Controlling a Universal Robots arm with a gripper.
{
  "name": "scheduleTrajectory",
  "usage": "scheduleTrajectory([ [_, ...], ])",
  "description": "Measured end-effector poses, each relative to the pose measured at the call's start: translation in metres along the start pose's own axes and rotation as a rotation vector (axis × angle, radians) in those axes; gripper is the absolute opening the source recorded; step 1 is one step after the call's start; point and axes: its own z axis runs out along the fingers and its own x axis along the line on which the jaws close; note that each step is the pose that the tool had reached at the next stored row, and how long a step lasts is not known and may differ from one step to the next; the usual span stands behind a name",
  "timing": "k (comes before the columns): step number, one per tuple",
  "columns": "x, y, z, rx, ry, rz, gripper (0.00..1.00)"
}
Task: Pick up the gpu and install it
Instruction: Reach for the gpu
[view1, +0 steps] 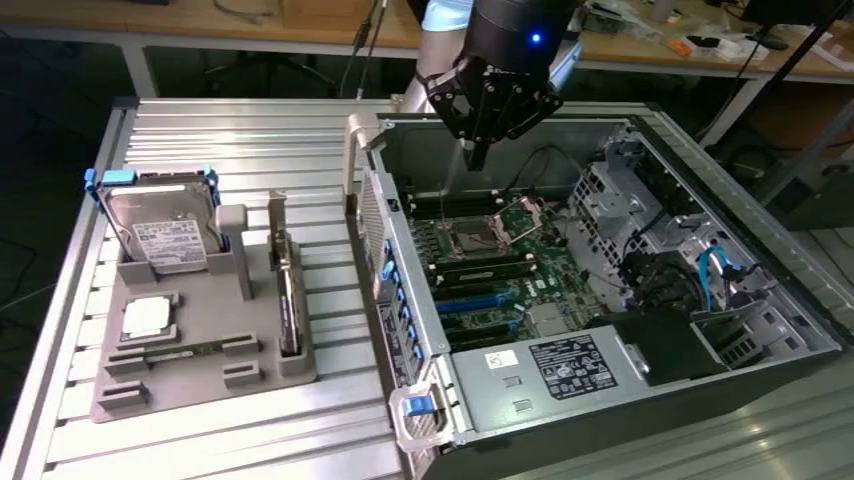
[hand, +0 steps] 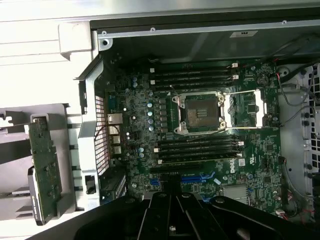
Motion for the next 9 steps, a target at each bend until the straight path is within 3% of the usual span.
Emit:
scheduleTrajectory([
  [5, 0.001, -0.0001, 0.0000, -0.0002, -0.0001, 0.000, 0.11],
  [9, 0.020, -0.0015, -0.0006, 0.0000, 0.0002, -0.002, 0.11],
])
